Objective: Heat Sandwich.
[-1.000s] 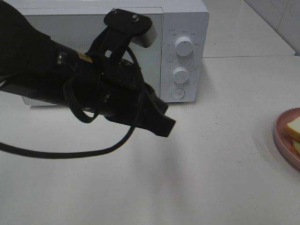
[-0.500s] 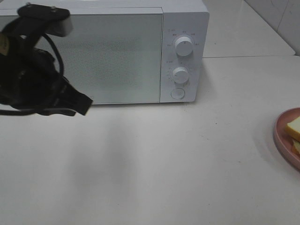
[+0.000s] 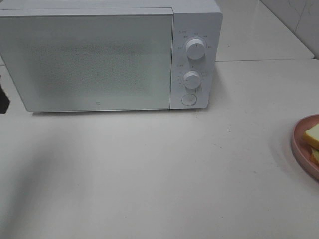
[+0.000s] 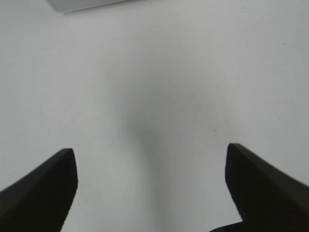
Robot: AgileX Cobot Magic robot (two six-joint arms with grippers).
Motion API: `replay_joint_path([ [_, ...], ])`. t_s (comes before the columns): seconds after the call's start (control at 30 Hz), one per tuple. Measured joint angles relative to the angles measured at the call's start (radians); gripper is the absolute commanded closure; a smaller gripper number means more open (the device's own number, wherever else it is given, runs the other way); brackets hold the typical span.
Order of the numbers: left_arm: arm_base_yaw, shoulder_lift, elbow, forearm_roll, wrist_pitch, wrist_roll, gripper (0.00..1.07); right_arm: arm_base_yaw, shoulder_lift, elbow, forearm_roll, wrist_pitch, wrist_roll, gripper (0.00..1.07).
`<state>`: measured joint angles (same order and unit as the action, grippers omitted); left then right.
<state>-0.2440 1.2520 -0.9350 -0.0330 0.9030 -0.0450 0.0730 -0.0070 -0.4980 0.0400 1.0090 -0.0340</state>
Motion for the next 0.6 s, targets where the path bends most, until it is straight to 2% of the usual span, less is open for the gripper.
replay_joint_path([
  [0.03, 0.0, 0.0, 0.0, 0.0, 0.0, 0.0, 0.26, 0.0, 0.0, 0.0, 0.0, 0.0, 0.0, 0.5],
  [0.13, 0.092, -0.012, 0.0, 0.0, 0.049, 0.03, 0.26, 0.0, 0.0, 0.0, 0.0, 0.0, 0.0, 0.5],
  [0.23, 0.135, -0.013, 0.0, -0.003, 0.071, 0.045, 0.26, 0.0, 0.0, 0.0, 0.0, 0.0, 0.0, 0.5],
  [0.3, 0.217, -0.013, 0.0, -0.014, 0.101, 0.069, 0.26, 0.0, 0.0, 0.0, 0.0, 0.0, 0.0, 0.5],
  [0.33, 0.217, -0.013, 0.0, -0.014, 0.101, 0.069, 0.26, 0.0, 0.0, 0.0, 0.0, 0.0, 0.0, 0.5],
  [0.43, 0.323, -0.013, 0.0, -0.038, 0.132, 0.127, 0.26, 0.0, 0.0, 0.0, 0.0, 0.0, 0.0, 0.5],
  [0.47, 0.323, -0.013, 0.0, -0.038, 0.132, 0.127, 0.26, 0.0, 0.0, 0.0, 0.0, 0.0, 0.0, 0.5],
  [0.6, 0.434, -0.018, 0.0, -0.045, 0.198, 0.154, 0.26, 0.0, 0.0, 0.0, 0.0, 0.0, 0.0, 0.5],
])
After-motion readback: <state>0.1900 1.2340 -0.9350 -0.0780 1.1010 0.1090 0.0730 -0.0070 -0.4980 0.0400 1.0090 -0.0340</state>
